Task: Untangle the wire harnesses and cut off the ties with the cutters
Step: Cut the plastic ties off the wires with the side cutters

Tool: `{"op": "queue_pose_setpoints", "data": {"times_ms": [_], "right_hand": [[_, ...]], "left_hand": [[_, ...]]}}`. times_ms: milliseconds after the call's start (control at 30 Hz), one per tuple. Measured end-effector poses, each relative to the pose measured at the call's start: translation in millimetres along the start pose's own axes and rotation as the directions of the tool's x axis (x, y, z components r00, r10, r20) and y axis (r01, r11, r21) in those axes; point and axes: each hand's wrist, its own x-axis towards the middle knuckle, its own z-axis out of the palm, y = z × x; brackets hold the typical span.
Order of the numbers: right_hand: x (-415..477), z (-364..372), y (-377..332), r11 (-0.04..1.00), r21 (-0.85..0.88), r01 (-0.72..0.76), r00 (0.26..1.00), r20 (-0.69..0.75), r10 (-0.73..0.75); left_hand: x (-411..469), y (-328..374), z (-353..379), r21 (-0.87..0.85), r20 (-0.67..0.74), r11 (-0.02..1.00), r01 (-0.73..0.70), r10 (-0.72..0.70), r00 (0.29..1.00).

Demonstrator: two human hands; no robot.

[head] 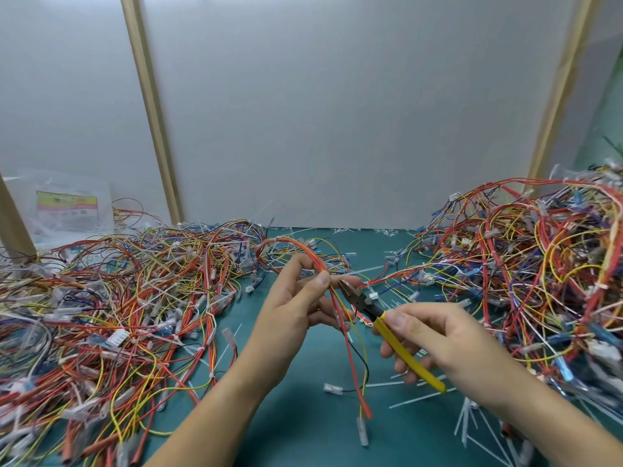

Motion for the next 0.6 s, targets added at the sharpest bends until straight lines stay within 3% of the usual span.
{"op": "queue_pose_setpoints", "data": {"times_ms": [600], "right_hand": [[-3.5,5.9,-2.9,0.995,-0.089,0.040,0.998,-0.039,-0.043]], "left_hand": [[-1.0,2.1,2.9,-0.005,0.017,1.000,0.002,-0.002,1.000]]}}
